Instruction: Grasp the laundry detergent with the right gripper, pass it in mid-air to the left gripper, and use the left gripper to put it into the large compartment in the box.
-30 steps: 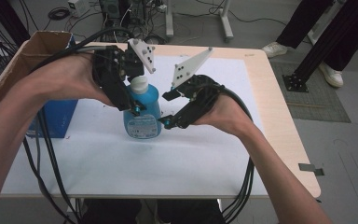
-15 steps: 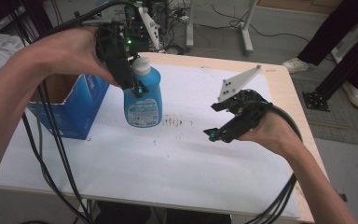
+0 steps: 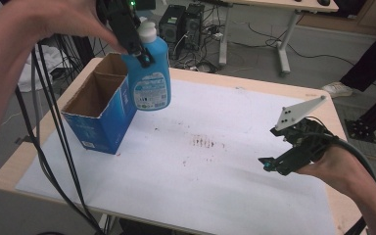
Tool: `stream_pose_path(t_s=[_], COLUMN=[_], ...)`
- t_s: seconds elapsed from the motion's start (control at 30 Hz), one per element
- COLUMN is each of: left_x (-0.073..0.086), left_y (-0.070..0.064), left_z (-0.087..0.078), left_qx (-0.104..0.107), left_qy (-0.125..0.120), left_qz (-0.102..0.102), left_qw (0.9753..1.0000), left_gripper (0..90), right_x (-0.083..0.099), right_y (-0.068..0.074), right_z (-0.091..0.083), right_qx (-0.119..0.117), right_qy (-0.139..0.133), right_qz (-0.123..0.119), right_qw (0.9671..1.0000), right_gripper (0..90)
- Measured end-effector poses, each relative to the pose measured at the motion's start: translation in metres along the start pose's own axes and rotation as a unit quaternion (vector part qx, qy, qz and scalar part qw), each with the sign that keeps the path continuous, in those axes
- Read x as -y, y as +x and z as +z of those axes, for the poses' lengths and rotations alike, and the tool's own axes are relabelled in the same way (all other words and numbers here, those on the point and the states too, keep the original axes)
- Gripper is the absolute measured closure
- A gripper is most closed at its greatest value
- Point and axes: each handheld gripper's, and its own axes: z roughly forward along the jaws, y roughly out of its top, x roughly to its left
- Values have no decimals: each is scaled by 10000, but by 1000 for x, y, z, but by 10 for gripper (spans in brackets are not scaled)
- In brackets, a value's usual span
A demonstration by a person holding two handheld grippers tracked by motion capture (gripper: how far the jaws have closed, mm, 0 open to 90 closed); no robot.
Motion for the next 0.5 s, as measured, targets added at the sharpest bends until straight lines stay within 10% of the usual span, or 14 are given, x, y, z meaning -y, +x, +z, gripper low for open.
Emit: stream_pose_path(t_s=[0.5], left_x=[52], left_y=[40], left_z=[-40], left_qx=[-214], left_qy=[252], left_qz=[-785], left_qw=[9964], left_gripper=[382], right_x=[6], right_y=[-5], right_z=[5], right_qx=[129], right_qy=[168], right_qz=[60], right_qw=[9998], right_gripper=[133])
